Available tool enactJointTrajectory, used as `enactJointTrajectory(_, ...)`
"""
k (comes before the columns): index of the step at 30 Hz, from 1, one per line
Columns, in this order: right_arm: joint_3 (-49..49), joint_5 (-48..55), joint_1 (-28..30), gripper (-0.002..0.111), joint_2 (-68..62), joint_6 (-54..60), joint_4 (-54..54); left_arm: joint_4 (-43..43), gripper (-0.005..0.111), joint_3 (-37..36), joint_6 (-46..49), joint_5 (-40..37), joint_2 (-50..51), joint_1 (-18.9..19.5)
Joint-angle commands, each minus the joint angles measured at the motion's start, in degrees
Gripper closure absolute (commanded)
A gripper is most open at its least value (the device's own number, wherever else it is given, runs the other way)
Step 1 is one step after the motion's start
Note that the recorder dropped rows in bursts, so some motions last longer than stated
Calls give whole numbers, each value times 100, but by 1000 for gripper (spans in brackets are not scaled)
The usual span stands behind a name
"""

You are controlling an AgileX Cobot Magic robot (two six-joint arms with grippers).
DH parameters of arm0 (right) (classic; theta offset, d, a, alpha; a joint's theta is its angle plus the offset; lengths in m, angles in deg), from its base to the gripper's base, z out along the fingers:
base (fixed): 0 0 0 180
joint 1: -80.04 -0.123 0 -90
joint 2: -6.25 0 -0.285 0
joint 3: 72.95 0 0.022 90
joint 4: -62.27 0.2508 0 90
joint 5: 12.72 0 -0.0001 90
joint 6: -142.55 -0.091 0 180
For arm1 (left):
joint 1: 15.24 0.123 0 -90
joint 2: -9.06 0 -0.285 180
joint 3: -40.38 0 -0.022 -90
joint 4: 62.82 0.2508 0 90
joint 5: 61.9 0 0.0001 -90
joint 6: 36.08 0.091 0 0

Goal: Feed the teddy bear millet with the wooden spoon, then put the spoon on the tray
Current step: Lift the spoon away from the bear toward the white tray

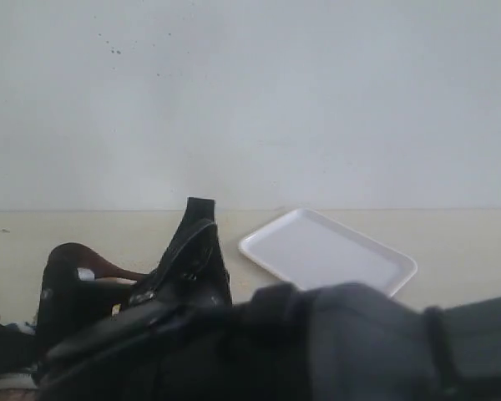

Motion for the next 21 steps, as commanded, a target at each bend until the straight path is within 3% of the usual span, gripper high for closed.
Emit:
enactJointTrajectory(1, 14, -694, 514, 109, 494, -75, 577, -69, 103, -11, 42, -136, -16, 20)
enactJointTrajectory(5, 14, -1245, 1323, 109, 923, -75, 1339, -274, 103, -11, 42, -197, -16, 20)
enactJointTrajectory(13, 14, -2839, 3560, 109, 1082, 83, 3272, -545, 103, -11, 42, -94, -16, 20)
enactJointTrajectory(18, 14, -2900, 4559, 109, 1082, 1041, 4615, -1058, 103, 0, 359, -94, -16, 20)
enactJointTrajectory(21, 42, -2454, 4914, 109, 979, 1361, 4786, -1178, 103, 26, 586, -82, -16, 20)
